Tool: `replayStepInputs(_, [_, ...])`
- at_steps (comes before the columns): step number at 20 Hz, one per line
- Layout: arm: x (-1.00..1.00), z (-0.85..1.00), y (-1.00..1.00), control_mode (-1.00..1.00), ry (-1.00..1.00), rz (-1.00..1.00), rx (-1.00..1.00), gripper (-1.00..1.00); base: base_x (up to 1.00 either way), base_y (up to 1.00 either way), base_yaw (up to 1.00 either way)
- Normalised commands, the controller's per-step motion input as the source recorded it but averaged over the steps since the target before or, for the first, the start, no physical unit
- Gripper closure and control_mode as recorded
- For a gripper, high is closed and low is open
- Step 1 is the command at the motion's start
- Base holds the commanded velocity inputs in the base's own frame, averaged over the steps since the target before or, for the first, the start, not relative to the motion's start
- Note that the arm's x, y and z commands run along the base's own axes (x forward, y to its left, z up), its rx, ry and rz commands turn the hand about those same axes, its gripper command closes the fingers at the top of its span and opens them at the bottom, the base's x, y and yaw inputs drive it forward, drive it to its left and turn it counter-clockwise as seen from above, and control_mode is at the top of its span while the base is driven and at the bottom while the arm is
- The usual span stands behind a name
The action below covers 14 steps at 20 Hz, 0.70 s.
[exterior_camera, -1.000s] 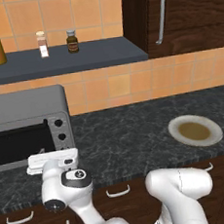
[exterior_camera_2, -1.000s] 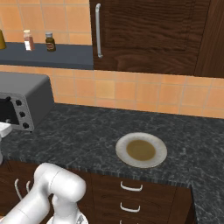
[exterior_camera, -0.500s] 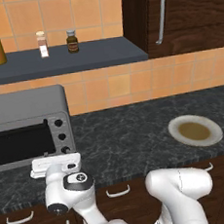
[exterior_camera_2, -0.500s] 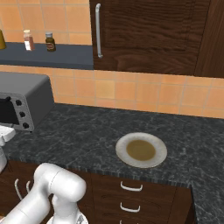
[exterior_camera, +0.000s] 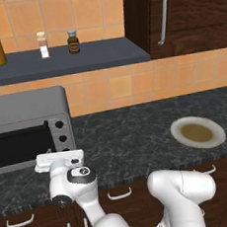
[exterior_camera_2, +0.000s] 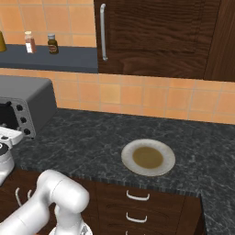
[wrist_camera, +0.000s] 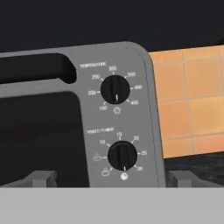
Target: Pick up the kebab skewer and baguette bread, and place them inside the toaster oven. Close the toaster oven door and start by setting the timer.
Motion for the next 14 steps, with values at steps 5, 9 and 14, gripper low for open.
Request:
replayStepInputs(5, [0.23,0.0,-0.06,-1.0,0.0,0.0,0.0,-1.0,0.0,0.0,0.0])
replayStepInputs(9, [0.3,0.0,-0.07,-1.0,0.0,0.01,0.0,-1.0,0.0,0.0,0.0])
replayStepInputs(14, [0.24,0.0,0.0,-1.0,0.01,0.01,0.0,-1.0,0.0,0.0,0.0])
